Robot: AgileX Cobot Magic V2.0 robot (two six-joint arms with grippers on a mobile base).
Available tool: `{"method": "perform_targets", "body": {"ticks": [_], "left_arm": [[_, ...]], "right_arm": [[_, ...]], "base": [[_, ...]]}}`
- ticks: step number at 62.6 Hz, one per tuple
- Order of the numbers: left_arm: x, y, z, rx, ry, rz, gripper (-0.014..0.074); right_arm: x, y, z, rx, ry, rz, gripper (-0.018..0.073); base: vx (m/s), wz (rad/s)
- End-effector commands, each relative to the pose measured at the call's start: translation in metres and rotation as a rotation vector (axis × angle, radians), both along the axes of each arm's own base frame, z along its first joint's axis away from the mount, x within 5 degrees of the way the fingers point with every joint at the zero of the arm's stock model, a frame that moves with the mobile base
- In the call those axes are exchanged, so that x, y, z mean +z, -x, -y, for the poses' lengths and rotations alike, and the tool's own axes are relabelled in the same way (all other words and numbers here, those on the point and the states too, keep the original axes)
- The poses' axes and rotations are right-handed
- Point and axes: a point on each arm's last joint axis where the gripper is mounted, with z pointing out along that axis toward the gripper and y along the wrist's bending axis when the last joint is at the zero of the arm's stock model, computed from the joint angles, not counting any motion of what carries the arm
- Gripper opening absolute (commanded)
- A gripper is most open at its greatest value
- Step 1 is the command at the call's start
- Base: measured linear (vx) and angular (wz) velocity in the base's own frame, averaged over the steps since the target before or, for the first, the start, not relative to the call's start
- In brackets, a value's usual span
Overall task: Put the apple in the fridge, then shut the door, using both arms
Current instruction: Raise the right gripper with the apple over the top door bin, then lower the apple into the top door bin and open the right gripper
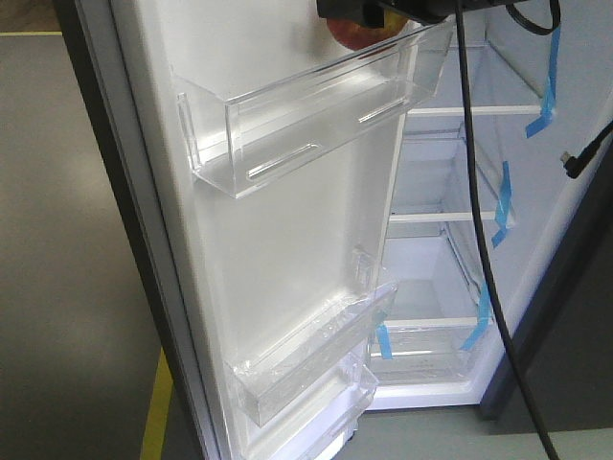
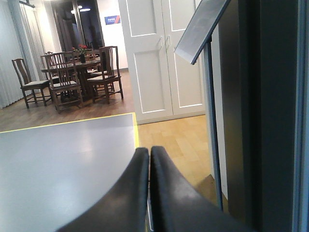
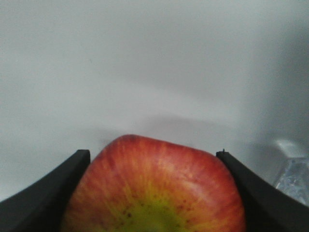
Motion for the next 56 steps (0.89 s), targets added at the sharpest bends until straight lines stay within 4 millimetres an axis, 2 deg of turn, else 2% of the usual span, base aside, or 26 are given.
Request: {"method": "perform_targets", "body": {"ticks": [1, 16, 31, 42, 56], "left_arm": [[0.000, 0.001, 0.000, -0.007, 0.010, 0.068, -0.0006], [0.000, 0.001, 0.000, -0.007, 0.010, 0.068, -0.0006], [0.000, 0.001, 0.000, -0.007, 0.010, 0.068, -0.0006], [0.000, 0.001, 0.000, -0.007, 0.010, 0.068, -0.0006], [0.000, 0.001, 0.000, -0.007, 0.010, 0.068, -0.0006]], "right_arm": [[0.033, 0.017, 0.004, -0.022, -0.074, 0.100, 0.0453], [0.031, 0.016, 0.006, -0.040, -0.057, 0.074, 0.0607], [0.033, 0.023, 0.006, -0.039, -0.080, 0.029, 0.0606], [0.042, 0.045, 0.007, -0.003, -0.064, -0.001, 0.0579], [0.029, 0.085, 0.009, -0.010, -0.059, 0.009, 0.0578]], "base": [[0.00, 0.00], [0.00, 0.00], [0.00, 0.00], [0.00, 0.00], [0.00, 0.00]]}}
